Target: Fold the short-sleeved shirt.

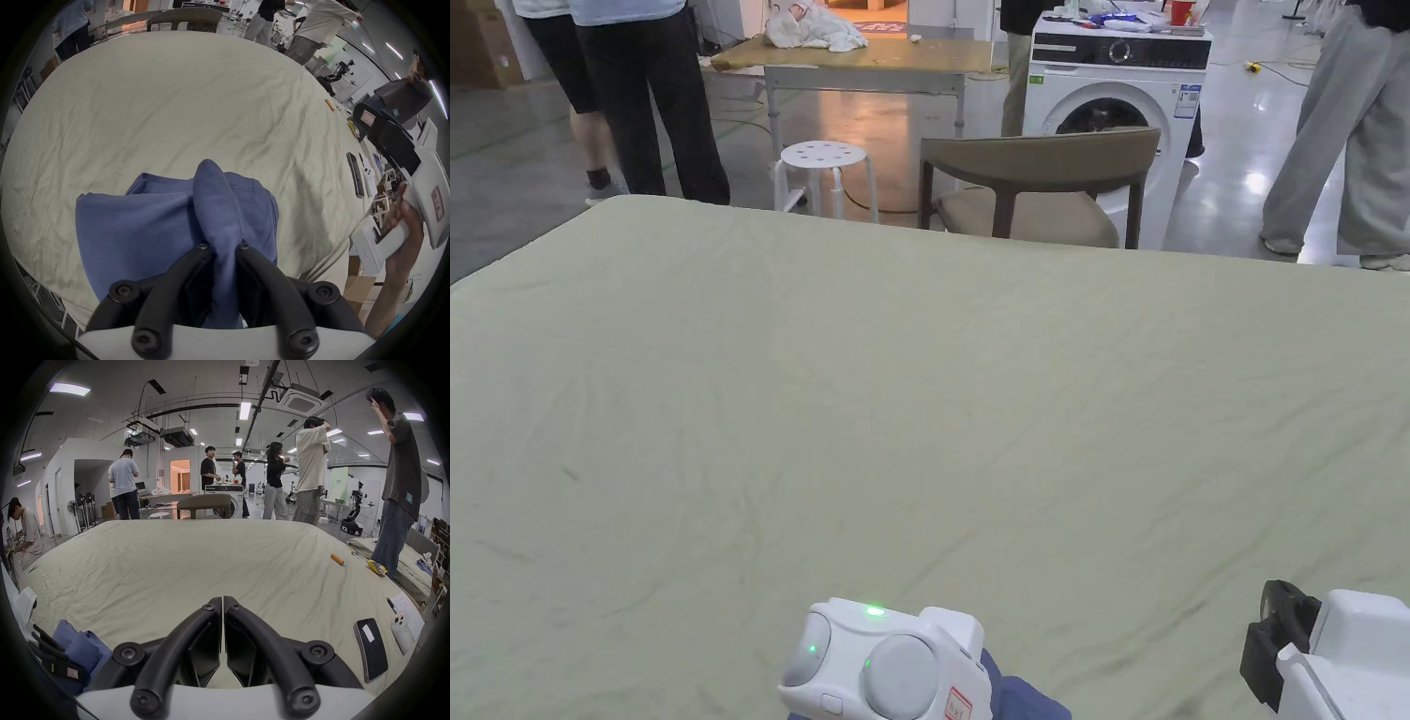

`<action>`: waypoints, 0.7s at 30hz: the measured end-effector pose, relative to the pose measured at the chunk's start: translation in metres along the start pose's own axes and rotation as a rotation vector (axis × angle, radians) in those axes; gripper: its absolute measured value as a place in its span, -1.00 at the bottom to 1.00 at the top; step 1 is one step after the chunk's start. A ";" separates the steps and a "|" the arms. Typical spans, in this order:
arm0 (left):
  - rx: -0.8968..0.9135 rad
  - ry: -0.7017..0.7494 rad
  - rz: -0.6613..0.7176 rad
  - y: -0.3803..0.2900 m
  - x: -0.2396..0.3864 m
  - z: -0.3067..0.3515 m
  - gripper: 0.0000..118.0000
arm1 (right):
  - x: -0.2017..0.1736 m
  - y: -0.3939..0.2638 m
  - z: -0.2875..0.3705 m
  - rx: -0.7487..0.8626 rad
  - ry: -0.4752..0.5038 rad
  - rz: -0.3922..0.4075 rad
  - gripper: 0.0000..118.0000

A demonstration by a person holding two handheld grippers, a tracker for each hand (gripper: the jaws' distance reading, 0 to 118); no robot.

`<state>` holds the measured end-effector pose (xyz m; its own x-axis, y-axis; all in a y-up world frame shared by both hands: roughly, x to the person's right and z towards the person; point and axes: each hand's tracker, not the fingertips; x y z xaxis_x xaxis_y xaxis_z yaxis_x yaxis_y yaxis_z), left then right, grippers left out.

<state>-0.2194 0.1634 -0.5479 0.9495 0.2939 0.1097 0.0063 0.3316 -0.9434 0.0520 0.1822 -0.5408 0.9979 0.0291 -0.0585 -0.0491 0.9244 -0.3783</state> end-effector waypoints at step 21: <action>0.173 -0.364 0.120 0.004 -0.031 0.042 -0.11 | 0.012 0.003 0.007 0.002 -0.023 0.009 -1.00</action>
<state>-0.2624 0.1935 -0.5416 0.7674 0.6268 0.1352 -0.1795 0.4124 -0.8931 0.0640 0.1878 -0.5365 0.9981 0.0457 -0.0409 -0.0578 0.9249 -0.3759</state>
